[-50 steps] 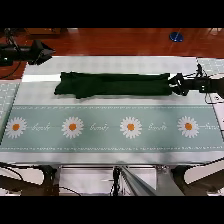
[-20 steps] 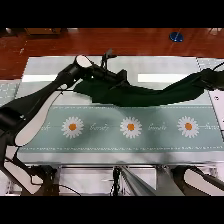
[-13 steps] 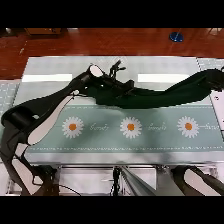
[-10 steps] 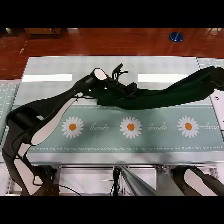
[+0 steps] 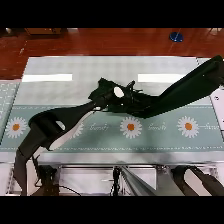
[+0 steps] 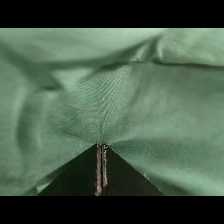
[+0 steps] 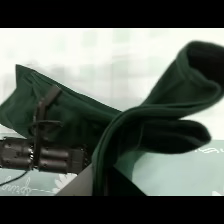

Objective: Fold the shirts.

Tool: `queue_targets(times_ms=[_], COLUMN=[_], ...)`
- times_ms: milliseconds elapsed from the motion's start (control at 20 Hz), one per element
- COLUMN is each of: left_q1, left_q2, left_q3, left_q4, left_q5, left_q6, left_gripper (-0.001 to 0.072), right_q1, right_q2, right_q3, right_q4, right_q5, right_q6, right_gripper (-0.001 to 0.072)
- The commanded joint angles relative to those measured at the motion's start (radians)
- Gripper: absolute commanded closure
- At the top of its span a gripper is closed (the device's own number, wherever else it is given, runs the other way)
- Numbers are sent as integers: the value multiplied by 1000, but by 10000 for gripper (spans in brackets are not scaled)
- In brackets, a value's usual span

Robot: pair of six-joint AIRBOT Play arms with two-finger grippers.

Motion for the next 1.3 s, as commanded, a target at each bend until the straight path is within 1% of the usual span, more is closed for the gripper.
queue_targets(times_ms=[0,50,100,250,350,450,550,750,850,950,1000,1150,1250], left_q1=[-14,12,50,204,329,460,610,879,968,1014,1019,998,971], left_q2=[-14,-6,16,173,318,457,587,750,791,808,809,809,809], left_q3=[1,1,1,1,1,1,1,0,0,0,0,-11,-33], left_q4=[-68,-68,-68,-67,-60,-5,52,66,66,66,66,67,68], left_q5=[76,56,31,-35,-86,-129,-201,-367,-444,-513,-544,-618,-633], left_q6=[18,19,68,275,357,359,359,359,359,360,374,394,401], left_gripper=[689,689,690,691,690,690,690,689,689,689,689,689,689], right_q1=[0,0,0,2,34,111,212,435,547,654,702,801,841], right_q2=[11,11,11,-8,-39,-90,-152,-309,-394,-477,-517,-610,-653], right_q3=[1,1,1,1,-3,-3,-3,-3,-3,-3,-3,-3,-3], right_q4=[24,24,25,42,48,43,42,46,48,64,84,193,270], right_q5=[-10,-11,-17,-30,-35,-57,-117,-315,-424,-540,-604,-778,-878], right_q6=[-1,3,13,49,49,56,66,89,89,89,89,89,89], right_gripper=[686,686,686,686,686,686,686,685,686,685,685,685,685])
